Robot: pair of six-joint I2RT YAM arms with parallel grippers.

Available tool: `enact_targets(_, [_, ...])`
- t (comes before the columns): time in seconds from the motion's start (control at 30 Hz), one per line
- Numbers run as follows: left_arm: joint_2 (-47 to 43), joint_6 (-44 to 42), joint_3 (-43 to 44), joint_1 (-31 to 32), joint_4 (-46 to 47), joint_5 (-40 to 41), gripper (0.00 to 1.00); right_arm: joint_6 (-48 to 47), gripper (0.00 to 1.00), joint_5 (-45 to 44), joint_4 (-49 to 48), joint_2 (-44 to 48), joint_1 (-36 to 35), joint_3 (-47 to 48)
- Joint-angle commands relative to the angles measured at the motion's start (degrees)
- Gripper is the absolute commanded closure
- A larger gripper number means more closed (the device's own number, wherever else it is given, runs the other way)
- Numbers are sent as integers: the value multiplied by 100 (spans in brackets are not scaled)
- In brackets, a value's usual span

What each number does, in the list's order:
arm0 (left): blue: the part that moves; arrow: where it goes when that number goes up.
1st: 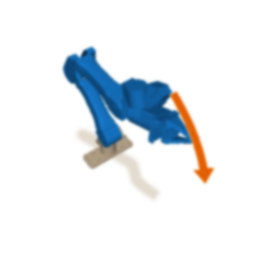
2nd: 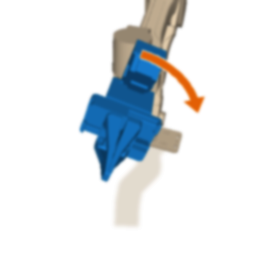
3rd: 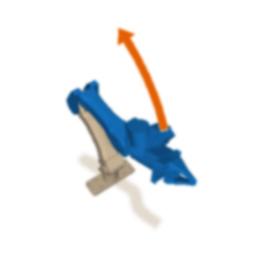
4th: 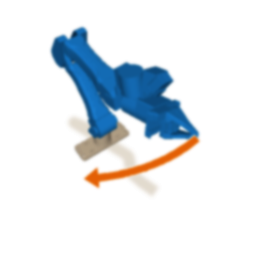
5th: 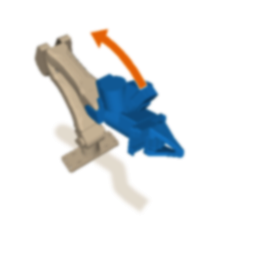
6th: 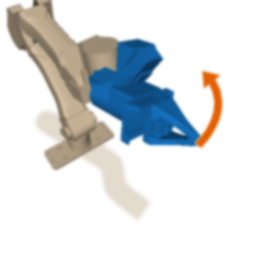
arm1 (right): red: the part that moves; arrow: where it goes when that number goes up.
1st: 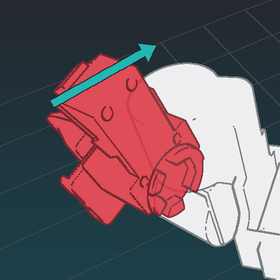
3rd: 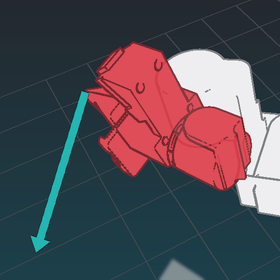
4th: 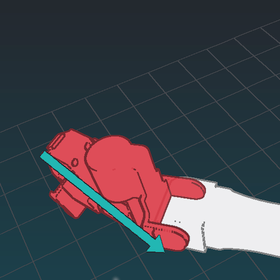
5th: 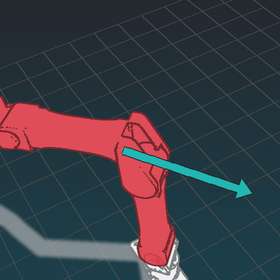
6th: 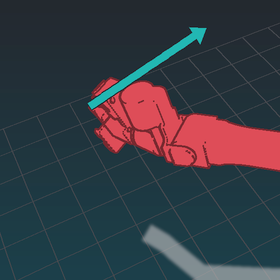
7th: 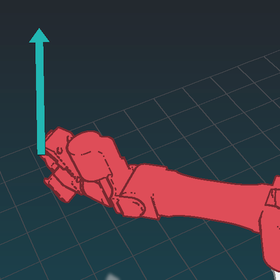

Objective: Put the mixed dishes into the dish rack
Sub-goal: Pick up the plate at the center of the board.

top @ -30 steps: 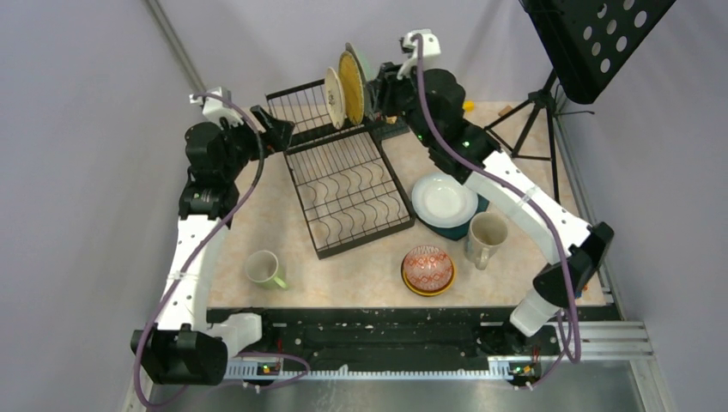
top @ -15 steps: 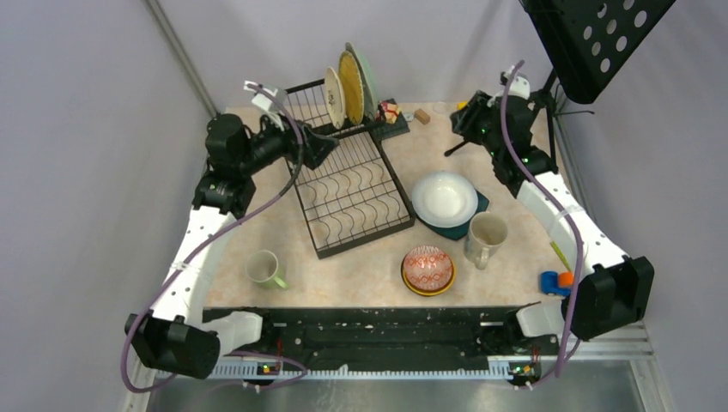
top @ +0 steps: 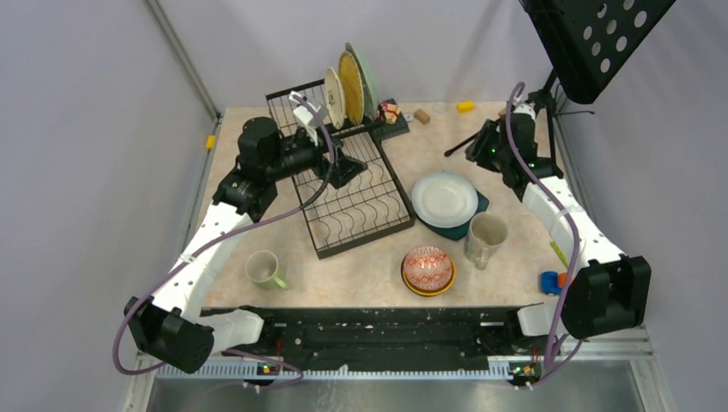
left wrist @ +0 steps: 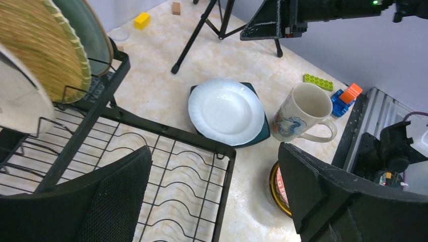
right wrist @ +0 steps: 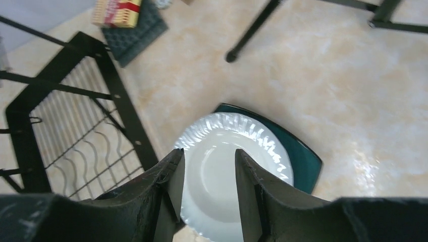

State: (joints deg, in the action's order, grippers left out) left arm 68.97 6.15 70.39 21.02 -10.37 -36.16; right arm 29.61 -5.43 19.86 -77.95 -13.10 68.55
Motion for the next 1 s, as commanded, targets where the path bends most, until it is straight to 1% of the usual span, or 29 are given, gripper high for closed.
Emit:
enact_targets(0.0, [-7, -98, -36, 140, 62, 97, 1, -51, 57, 280, 186, 21, 508, -318])
enact_targets(0.17, [-90, -133, -65, 166, 62, 316, 1, 47, 56, 726, 254, -416, 901, -524])
enact_targets(0.27, [-153, -173, -69, 166, 49, 516, 1, 288, 55, 817, 426, -734, 1097, -522])
enact_targets(0.37, [-197, -186, -104, 166, 48, 655, 1, 389, 55, 1113, 233, -911, 1226, -693])
enact_targets(0.6, [-166, -113, -155, 166, 62, 680, 1, 213, 55, 1487, 170, -1429, 1263, -794])
enact_targets(0.97, [-106, -126, -165, 166, 44, 737, 1, 180, 56, 1948, 5, -1784, 1266, -849])
